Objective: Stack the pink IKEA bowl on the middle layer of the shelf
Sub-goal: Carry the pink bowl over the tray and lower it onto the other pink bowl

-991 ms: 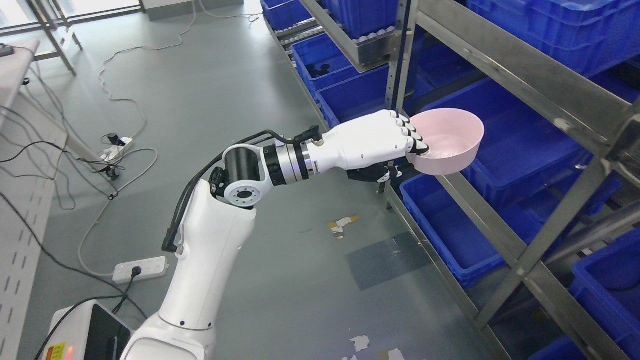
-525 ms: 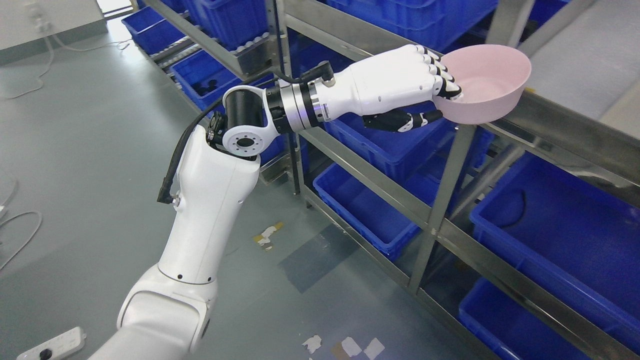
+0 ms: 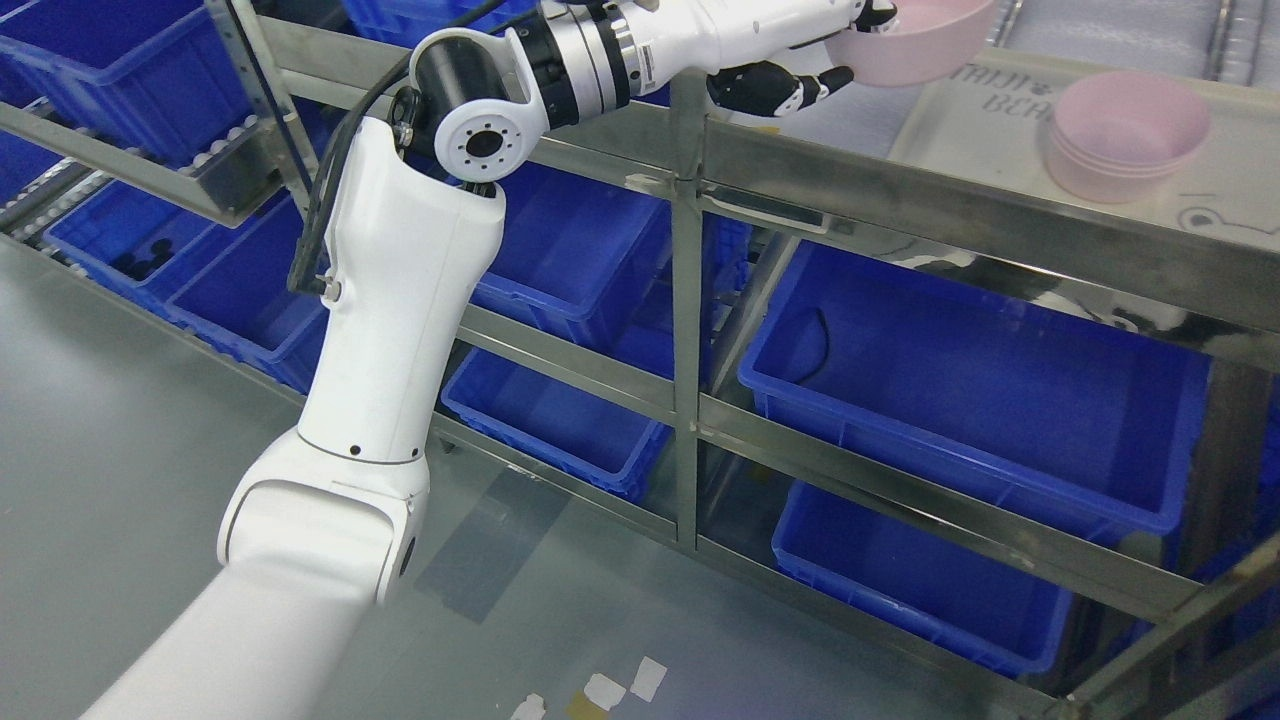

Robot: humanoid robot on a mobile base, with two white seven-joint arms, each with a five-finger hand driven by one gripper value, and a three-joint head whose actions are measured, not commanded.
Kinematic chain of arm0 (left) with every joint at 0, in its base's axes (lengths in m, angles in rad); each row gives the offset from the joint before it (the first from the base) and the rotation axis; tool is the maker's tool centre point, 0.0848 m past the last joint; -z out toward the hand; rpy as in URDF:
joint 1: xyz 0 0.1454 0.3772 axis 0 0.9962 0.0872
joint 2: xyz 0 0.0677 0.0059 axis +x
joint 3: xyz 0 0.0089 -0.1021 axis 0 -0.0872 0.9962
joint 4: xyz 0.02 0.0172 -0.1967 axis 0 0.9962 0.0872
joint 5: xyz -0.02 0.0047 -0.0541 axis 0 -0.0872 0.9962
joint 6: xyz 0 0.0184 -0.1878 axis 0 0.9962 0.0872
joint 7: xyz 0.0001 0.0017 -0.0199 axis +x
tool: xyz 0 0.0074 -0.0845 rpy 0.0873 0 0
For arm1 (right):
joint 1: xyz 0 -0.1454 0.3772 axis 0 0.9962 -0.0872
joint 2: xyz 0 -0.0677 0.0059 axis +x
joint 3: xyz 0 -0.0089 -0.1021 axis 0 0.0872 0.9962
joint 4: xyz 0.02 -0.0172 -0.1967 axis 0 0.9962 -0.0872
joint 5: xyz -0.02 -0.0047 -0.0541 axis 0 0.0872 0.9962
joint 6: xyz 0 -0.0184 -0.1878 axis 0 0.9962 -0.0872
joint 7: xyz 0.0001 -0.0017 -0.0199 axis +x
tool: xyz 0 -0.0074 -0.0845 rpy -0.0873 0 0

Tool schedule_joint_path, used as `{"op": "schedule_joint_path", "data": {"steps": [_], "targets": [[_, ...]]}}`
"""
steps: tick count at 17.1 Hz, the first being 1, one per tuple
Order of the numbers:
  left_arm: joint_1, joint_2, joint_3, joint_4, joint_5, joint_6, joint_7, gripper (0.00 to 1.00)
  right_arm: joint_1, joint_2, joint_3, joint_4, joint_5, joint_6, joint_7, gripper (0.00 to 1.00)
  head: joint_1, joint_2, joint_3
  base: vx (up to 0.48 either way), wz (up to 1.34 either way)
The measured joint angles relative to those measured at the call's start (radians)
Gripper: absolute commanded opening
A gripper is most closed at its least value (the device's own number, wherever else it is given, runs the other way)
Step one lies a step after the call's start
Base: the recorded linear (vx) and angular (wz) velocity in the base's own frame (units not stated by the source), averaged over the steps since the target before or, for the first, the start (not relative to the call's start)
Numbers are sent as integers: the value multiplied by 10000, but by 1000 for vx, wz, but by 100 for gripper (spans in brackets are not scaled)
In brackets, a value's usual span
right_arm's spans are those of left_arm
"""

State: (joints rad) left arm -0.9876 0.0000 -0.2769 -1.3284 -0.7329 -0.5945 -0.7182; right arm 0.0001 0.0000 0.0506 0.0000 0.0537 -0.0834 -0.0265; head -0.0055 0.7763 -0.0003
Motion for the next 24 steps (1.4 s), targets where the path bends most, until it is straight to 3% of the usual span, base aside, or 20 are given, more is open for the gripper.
{"op": "schedule_joint_path", "data": {"steps": [16, 24], "targets": [[-1430, 0, -1011, 3630, -1832, 961, 944, 4, -1, 0, 0, 0, 0, 0, 0, 100, 0, -4, 0, 19, -363], [-1629, 0, -1105, 4422, -2186, 1228, 1074, 4, -2, 0, 0, 0, 0, 0, 0, 100, 0, -4, 0, 8, -58]]}}
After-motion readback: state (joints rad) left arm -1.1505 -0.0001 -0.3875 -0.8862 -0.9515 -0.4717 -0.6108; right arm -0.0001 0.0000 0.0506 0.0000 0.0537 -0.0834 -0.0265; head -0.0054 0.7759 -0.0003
